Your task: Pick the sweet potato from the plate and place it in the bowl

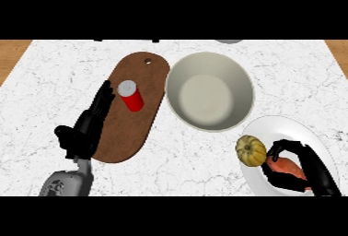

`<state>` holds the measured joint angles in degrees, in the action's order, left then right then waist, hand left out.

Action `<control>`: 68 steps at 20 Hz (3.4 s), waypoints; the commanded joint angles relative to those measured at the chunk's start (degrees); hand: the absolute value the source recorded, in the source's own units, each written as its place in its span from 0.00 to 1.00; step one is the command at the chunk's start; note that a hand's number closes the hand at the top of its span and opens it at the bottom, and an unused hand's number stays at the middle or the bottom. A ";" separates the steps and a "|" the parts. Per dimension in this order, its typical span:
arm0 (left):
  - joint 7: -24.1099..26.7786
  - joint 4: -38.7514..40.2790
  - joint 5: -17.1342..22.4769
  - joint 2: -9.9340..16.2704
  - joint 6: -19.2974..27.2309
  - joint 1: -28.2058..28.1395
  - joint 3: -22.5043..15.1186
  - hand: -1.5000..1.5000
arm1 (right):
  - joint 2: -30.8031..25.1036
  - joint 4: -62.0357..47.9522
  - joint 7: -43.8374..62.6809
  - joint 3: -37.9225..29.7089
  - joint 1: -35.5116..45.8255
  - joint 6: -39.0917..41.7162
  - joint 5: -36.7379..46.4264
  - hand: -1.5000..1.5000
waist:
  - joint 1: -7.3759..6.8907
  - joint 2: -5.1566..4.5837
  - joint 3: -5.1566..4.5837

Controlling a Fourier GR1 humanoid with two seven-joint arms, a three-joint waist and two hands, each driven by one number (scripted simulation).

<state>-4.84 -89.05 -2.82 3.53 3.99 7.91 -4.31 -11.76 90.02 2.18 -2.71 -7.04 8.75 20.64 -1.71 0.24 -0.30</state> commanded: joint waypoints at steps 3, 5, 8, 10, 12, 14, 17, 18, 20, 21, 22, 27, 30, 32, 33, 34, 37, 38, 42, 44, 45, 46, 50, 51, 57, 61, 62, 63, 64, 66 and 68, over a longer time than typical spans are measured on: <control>0.15 1.01 0.05 -0.87 -1.77 1.46 -2.29 0.50 | -2.63 6.72 -14.42 22.75 6.80 22.21 -1.13 1.00 | -6.12 0.13 0.31; -0.62 1.25 0.46 -0.96 -1.66 0.94 -1.92 0.50 | -3.38 10.46 -20.25 27.48 6.30 27.94 -3.92 1.00 | -3.33 0.48 0.39; -0.35 0.98 -0.36 -0.30 0.35 0.74 -0.05 0.50 | -6.15 19.41 -26.90 28.10 5.93 33.80 -9.79 1.00 | 0.77 0.49 0.35; 1.55 1.30 0.05 1.04 -0.24 -1.58 1.21 0.50 | -9.20 26.17 -29.79 26.68 3.79 35.40 -11.68 1.00 | 2.10 0.36 0.29; 2.47 2.55 0.59 0.56 0.11 -0.65 2.09 0.50 | -13.89 32.63 -32.02 19.28 3.04 37.34 -17.18 1.00 | 3.38 0.22 0.27; -1.98 -2.63 -0.44 -0.39 1.59 -1.23 0.31 0.50 | -14.35 38.96 -27.63 16.33 2.12 36.28 -21.75 1.00 | 2.68 0.34 0.30; -2.72 -0.93 1.30 1.19 -0.62 1.12 2.07 0.50 | -18.20 42.57 -21.00 7.77 4.64 36.96 -31.45 1.00 | 2.14 -0.16 0.25; -4.40 -1.46 2.15 1.62 -0.81 1.82 3.04 0.50 | -16.97 47.68 -15.69 9.50 2.73 34.35 -33.24 1.00 | 2.26 -0.09 0.23; -1.11 -0.88 0.67 0.94 -0.01 0.16 2.17 0.50 | -22.34 45.91 -15.02 -0.32 4.65 35.61 -41.14 1.00 | 2.13 -0.17 0.25; 0.08 -0.65 -0.55 -0.06 0.51 -1.35 0.67 0.50 | -19.74 50.78 -5.22 5.44 7.00 29.58 -42.76 1.00 | 1.85 -0.15 0.17; 3.34 1.63 2.05 1.65 -2.00 -1.31 3.47 0.50 | -21.11 49.84 -5.32 3.21 8.22 30.22 -43.60 1.00 | 1.82 -0.21 0.21; -2.70 -3.18 0.98 1.00 -0.66 -0.28 2.12 0.50 | -23.89 45.24 5.85 3.01 20.85 22.41 -52.66 1.00 | 1.25 -0.20 0.21; 3.92 4.43 -0.08 -0.07 -0.55 0.37 2.24 0.50 | -23.68 44.26 14.15 5.61 29.81 15.38 -53.86 1.00 | 1.30 -0.27 0.13; 1.11 2.55 -0.75 -0.33 0.19 1.28 1.63 0.50 | -22.33 43.35 20.02 9.11 36.59 11.81 -51.76 1.00 | 1.21 -0.20 0.17; 2.29 2.44 -0.29 -1.09 -0.86 -0.65 0.37 0.50 | -20.75 39.40 19.48 10.00 40.23 11.30 -49.50 1.00 | 0.95 -0.24 0.17; -0.86 -1.21 -1.22 -1.21 0.02 -1.02 -0.71 0.50 | -20.68 34.28 19.30 10.88 43.37 13.12 -50.62 1.00 | 0.58 -0.24 0.19; 0.12 1.86 -0.60 -0.77 -0.14 1.38 1.20 0.50 | -18.33 35.11 20.42 14.24 45.98 12.01 -39.57 1.00 | 1.03 -0.29 0.22; 0.86 1.21 -0.18 -1.28 -0.63 0.58 0.50 0.50 | -19.59 28.01 18.36 10.95 49.86 13.79 -38.76 1.00 | 0.40 -0.45 0.20; -1.63 -0.20 -0.99 -0.92 0.25 1.50 0.68 0.50 | -18.10 23.41 13.85 15.79 52.35 15.00 -24.60 1.00 | 0.16 -0.52 0.26; -0.93 0.58 2.58 2.19 -3.23 2.50 4.37 0.50 | -13.53 21.58 10.53 21.32 50.64 12.62 -17.16 1.00 | 0.51 -0.48 0.26; -1.75 -0.61 -1.68 -0.92 0.27 1.19 0.09 0.50 | -13.32 16.92 7.00 21.71 51.86 13.02 -14.06 1.00 | 0.23 -0.54 0.29; -1.25 1.26 -0.21 -0.06 -0.88 2.86 1.79 0.50 | -12.83 11.61 3.11 20.57 53.20 12.29 -11.93 1.00 | 0.09 -0.74 0.28; 0.09 0.05 -0.07 -0.64 -1.61 -0.15 0.61 0.50 | -8.18 0.12 -2.34 22.78 54.02 7.56 -4.60 1.00 | 0.06 -0.63 0.28; 1.20 -0.37 -0.65 -0.62 -0.60 -1.34 1.21 0.50 | -10.25 -1.28 -5.82 19.56 53.69 10.22 -6.14 1.00 | 0.69 -0.45 0.29; -1.41 -1.59 -0.55 -1.15 -1.71 -0.41 -0.40 0.50 | -4.53 -19.30 -16.73 23.03 55.81 1.58 5.13 1.00 | 0.25 -0.62 0.30; -2.63 -1.08 -1.34 -0.90 -0.67 1.39 0.45 0.50 | -3.95 -32.00 -22.95 21.88 60.10 2.70 6.99 1.00 | 0.16 -0.67 0.31; -3.30 -1.82 -2.09 -1.52 0.60 1.69 0.19 0.50 | -5.82 -33.45 -24.52 20.82 60.39 6.63 4.79 1.00 | 0.21 -0.66 0.31; -1.87 0.21 -0.07 0.38 -1.63 3.05 2.51 0.50 | -2.22 -34.26 -21.47 20.72 58.70 6.47 3.03 1.00 | 0.40 -0.69 0.29; 0.63 0.04 0.41 -0.10 -2.37 -0.74 1.74 0.50 | -2.73 -38.42 -24.44 20.35 58.82 6.06 3.68 1.00 | -0.14 -0.84 0.29; 1.22 0.58 -0.50 -0.76 -1.53 -0.62 1.32 0.50 | -1.94 -41.26 -25.56 21.41 61.35 10.24 4.15 0.00 | 0.23 -0.65 0.29; -3.29 -0.17 0.51 -0.71 -1.15 3.17 2.44 0.50 | -1.39 -45.23 -30.09 20.77 62.47 12.58 3.19 0.00 | 0.11 -0.73 0.32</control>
<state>-5.85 -88.77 -3.15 2.99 2.67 9.35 -2.66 -14.59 52.32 -23.03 18.56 52.88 17.49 24.42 -1.48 -0.49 0.00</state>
